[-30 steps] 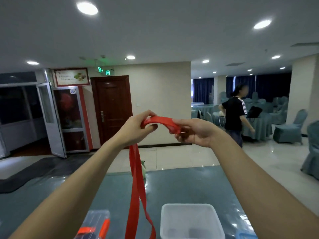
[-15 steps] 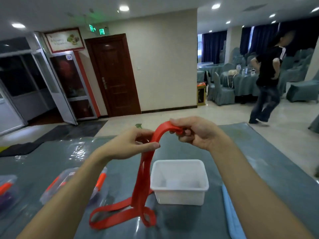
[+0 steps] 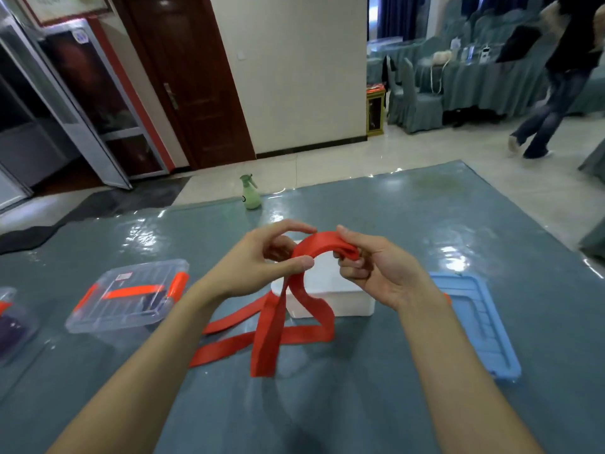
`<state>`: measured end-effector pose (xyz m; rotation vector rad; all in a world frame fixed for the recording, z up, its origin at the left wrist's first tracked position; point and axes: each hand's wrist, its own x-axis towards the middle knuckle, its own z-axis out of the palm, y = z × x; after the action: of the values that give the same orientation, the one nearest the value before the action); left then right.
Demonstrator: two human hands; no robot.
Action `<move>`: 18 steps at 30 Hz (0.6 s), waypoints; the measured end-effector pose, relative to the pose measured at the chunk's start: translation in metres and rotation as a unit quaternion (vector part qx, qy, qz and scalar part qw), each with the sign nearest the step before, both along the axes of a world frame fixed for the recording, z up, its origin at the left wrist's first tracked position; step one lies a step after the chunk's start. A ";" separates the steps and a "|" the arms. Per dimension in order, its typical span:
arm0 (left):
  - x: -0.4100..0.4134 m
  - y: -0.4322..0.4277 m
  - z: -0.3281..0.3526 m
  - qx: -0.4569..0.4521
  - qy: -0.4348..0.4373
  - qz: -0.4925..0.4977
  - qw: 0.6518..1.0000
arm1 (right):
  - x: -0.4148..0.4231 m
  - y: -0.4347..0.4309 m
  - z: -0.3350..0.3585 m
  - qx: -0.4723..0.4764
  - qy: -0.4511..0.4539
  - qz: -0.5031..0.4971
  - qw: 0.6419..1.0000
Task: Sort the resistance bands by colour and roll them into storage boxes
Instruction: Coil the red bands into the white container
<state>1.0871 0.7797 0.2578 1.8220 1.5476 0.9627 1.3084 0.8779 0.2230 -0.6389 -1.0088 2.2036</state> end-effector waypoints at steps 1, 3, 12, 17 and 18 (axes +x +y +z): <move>0.003 0.001 -0.005 0.006 -0.027 0.006 1.000 | 0.001 0.000 -0.002 0.005 -0.002 -0.004 1.000; 0.008 0.002 -0.013 0.008 -0.053 0.025 0.998 | 0.001 -0.001 -0.006 0.021 -0.009 0.000 1.000; 0.027 0.002 -0.008 0.023 0.265 -0.018 0.964 | 0.029 -0.006 -0.030 0.375 -0.401 -0.022 0.835; 0.041 0.009 -0.010 -0.006 0.322 -0.053 0.945 | 0.035 -0.017 -0.032 0.472 -0.399 0.065 0.784; 0.041 0.011 -0.010 -0.008 0.321 -0.052 0.946 | 0.035 -0.019 -0.036 0.478 -0.407 0.064 0.776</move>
<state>1.1284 0.7905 0.2478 2.3169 1.7770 0.3015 1.3431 0.8589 0.1871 -1.0185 -2.4097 1.1120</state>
